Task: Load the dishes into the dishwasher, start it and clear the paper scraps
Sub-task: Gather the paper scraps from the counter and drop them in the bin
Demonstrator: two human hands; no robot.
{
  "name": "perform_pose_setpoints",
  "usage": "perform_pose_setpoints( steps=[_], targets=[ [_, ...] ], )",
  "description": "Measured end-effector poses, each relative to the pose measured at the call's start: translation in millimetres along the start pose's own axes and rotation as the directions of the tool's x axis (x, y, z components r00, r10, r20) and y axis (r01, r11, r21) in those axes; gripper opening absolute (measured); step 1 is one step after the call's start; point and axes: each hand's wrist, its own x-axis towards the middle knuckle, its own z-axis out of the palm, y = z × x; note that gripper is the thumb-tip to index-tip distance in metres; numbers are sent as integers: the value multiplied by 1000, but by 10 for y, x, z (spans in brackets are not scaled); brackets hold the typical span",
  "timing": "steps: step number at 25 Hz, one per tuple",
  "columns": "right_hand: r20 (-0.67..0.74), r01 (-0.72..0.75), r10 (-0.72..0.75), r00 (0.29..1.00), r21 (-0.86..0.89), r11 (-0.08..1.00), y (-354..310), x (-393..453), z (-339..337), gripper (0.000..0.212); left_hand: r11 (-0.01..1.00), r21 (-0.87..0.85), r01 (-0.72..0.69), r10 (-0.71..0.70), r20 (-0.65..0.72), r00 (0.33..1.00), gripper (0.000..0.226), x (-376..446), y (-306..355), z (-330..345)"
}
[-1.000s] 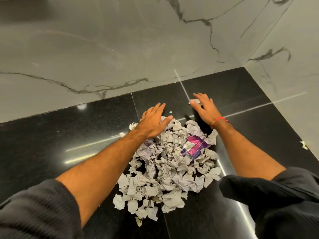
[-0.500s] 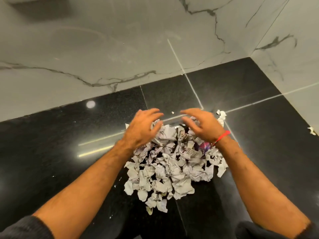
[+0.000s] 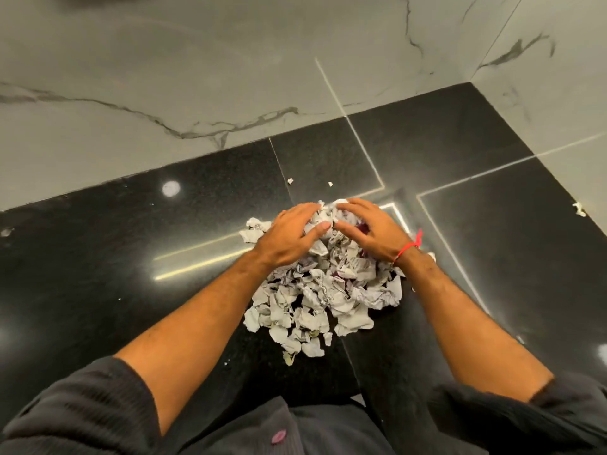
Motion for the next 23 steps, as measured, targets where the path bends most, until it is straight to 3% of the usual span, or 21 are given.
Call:
perform_pose_setpoints(
  steps=[2, 4, 9, 13, 17, 20, 23],
  targets=[
    [43, 84, -84, 996, -1, 996, -125, -117, 69, 62, 999, 17, -44, 43, 14, 999, 64, -148, -5, -10],
    [-4, 147, -147, 989, -15, 989, -154, -275, 25, 63, 994, 72, -78, 79, -7, 997, 71, -344, -97, -83],
    [-171, -100, 87, 981, -70, 993, 17, -1030, -253, 93, 995, 97, -34, 41, -74, 996, 101, -1124, -358, -231],
    [-310, -61, 8, 951, -163, 985, -236, -1691, 72, 80, 991, 131, -19, 24, -38, 999, 105, -1864, -489, 64],
    [-248, -166, 93, 964, -289, 943, -645, -2086, 721, 73, 988, 150, -27, 29, -15, 999, 113, -2318, -514, 387],
    [-204, -276, 229, 952, -245, 930, -887, -2303, 1066, 85, 958, 278, -73, 67, 31, 997, 121, -2490, -555, 520],
    [-144, -334, 309, 940, -199, 921, -1021, -2389, 1258, 84, 907, 387, -168, 139, 102, 985, 108, -2485, -644, 599]
  ],
)
